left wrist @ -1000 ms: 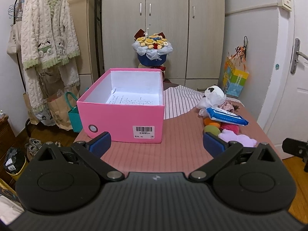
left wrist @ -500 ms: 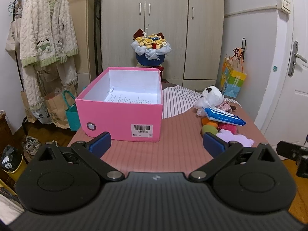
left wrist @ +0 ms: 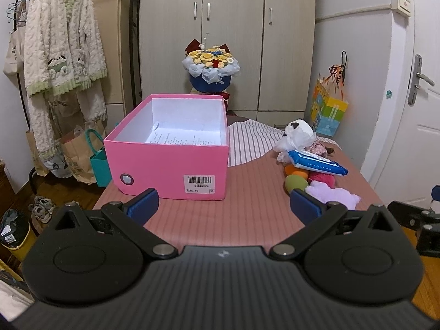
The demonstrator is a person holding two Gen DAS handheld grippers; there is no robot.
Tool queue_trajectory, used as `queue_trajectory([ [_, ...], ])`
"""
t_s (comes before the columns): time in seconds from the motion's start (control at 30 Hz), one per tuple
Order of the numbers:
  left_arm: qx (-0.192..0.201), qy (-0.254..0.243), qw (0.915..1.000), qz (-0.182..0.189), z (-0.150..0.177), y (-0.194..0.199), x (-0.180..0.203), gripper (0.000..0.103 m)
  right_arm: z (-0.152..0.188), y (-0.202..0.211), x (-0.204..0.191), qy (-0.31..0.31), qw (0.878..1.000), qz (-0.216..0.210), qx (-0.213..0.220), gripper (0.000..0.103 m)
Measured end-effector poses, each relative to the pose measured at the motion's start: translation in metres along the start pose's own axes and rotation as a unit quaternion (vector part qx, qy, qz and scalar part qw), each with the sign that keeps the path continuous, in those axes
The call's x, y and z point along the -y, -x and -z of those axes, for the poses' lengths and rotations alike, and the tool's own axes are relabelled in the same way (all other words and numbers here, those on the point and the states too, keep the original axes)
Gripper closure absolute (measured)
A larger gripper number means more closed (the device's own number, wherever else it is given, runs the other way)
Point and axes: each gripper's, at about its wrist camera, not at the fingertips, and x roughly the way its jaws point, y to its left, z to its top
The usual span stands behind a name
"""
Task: Organize soft objects
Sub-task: 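Move the left tool to the lilac plush bunny and close on it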
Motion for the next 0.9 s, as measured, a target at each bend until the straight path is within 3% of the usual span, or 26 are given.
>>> queue_trajectory([
  [0.2,-0.006,0.004,0.9999,0.014,-0.003,-0.005,0.003,0.0,0.003,0.0,0.009,0.027,0.999,-0.035,0.02,0.0],
  [0.3,-0.029,0.018,0.9989,0.032,-0.004,-0.017,0.007,0.0,0.008,0.001,0.025,0.031,0.992,-0.108,0.057,0.0],
  [0.4,-0.047,0.026,0.9973,0.05,-0.003,-0.034,0.015,0.0,0.01,-0.008,0.044,0.01,0.988,-0.145,0.059,0.0],
  [0.9,-0.06,-0.026,0.9846,0.162,0.017,-0.121,0.094,0.003,0.034,-0.101,0.073,0.074,0.987,-0.139,0.032,0.0],
])
